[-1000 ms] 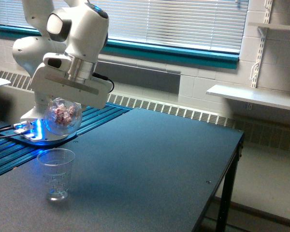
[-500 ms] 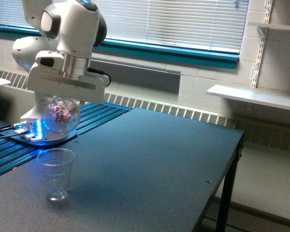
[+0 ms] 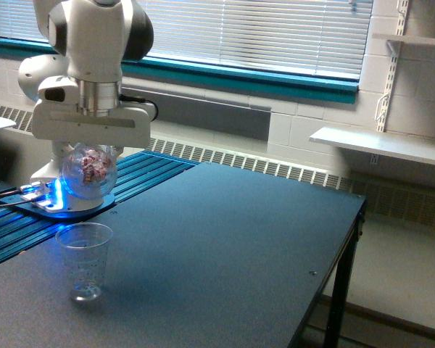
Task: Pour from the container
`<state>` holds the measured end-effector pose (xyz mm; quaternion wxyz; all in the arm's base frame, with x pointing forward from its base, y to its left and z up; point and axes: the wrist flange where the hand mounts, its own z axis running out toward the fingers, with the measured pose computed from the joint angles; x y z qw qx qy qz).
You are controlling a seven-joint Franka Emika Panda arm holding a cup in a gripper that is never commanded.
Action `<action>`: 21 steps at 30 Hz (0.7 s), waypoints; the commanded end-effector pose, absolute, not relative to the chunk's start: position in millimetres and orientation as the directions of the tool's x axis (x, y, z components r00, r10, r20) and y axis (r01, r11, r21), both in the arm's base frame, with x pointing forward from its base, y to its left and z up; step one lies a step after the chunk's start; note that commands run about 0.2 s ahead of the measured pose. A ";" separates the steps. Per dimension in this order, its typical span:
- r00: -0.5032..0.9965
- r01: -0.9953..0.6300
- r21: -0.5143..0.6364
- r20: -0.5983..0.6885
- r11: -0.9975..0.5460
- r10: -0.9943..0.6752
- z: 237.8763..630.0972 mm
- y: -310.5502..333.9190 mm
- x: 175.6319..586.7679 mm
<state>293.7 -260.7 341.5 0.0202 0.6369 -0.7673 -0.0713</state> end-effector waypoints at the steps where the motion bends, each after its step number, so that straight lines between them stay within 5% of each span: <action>1: -0.169 -0.977 0.147 -0.097 0.154 -0.981 337.2 -267.7 286.0; 21: -0.227 -0.963 0.187 -0.165 0.195 -0.960 315.3 -272.7 294.1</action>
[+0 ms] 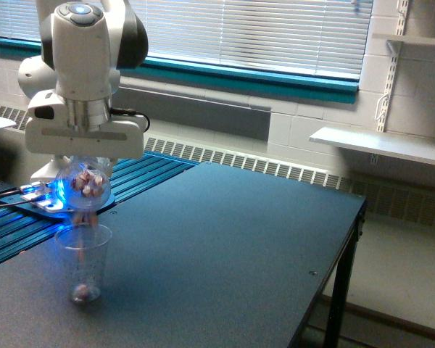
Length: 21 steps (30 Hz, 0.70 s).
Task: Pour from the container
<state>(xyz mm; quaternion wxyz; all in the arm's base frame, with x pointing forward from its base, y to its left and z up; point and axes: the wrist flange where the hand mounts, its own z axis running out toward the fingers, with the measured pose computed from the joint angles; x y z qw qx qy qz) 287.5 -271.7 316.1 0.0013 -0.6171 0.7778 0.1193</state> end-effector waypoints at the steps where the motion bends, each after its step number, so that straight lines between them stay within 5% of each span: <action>1: -0.229 -0.962 0.188 -0.167 0.197 -0.959 314.8 -272.8 294.6; 21: -0.262 -0.947 0.231 -0.154 0.223 -0.953 304.4 -264.5 306.6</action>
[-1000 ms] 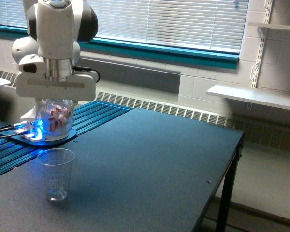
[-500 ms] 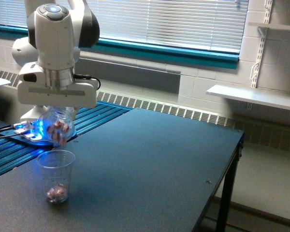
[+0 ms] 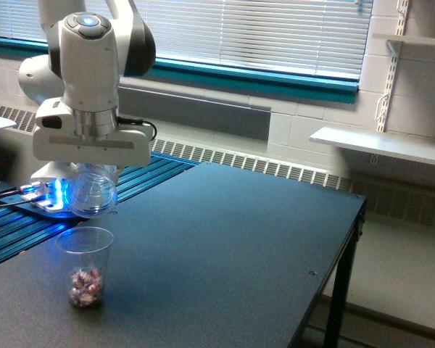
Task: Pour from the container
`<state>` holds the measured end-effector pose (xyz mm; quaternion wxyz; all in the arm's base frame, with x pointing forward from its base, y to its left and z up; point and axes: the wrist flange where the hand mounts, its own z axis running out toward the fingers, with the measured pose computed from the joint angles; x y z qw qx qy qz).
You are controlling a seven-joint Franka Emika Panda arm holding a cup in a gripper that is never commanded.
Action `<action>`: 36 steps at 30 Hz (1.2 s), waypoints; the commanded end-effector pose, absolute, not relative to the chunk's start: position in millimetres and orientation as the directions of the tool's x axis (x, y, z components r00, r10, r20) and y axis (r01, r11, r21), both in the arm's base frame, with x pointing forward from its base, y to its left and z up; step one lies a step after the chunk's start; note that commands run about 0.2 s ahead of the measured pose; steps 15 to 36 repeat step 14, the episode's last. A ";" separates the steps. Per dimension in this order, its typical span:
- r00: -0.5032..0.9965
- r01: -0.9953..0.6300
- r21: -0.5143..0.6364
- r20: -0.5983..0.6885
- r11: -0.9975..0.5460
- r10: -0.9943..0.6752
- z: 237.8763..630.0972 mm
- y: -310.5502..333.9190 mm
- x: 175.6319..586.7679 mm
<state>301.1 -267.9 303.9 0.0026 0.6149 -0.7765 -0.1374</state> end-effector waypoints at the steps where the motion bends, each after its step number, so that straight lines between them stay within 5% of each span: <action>1: -0.262 -0.946 0.233 -0.141 0.225 -0.955 304.1 -263.6 307.9; 36: -0.253 -0.942 0.245 -0.067 0.230 -0.965 304.8 -253.5 316.2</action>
